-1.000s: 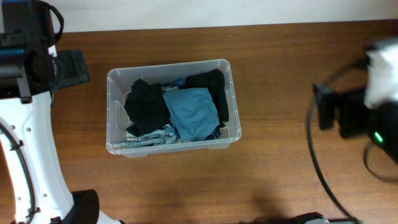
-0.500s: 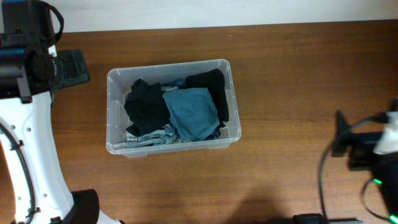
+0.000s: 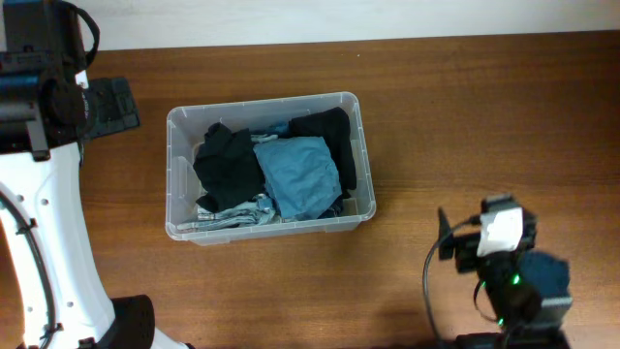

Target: Pack container

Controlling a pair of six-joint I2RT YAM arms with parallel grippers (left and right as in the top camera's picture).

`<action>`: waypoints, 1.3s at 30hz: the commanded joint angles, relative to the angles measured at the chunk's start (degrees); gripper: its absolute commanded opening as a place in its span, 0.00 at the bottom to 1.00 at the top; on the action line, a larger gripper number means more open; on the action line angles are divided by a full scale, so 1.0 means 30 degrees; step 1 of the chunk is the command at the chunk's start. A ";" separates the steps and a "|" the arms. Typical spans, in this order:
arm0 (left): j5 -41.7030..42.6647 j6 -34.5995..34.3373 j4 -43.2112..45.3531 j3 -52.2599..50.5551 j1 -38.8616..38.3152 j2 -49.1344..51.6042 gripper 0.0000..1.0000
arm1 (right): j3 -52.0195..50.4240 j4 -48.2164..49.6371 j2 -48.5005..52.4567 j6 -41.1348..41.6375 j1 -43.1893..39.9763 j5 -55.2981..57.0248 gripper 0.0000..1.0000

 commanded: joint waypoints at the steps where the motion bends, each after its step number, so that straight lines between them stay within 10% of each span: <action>1: -0.0073 -0.0168 -0.0029 0.0036 0.0080 -0.0007 0.99 | -0.1858 0.0219 -0.2623 0.0357 -0.0168 -0.0561 0.98; 39: -0.0073 -0.0175 -0.0022 0.0036 0.0080 -0.0007 0.99 | -0.6696 0.0379 -0.5938 0.0787 -0.0146 -0.0561 0.99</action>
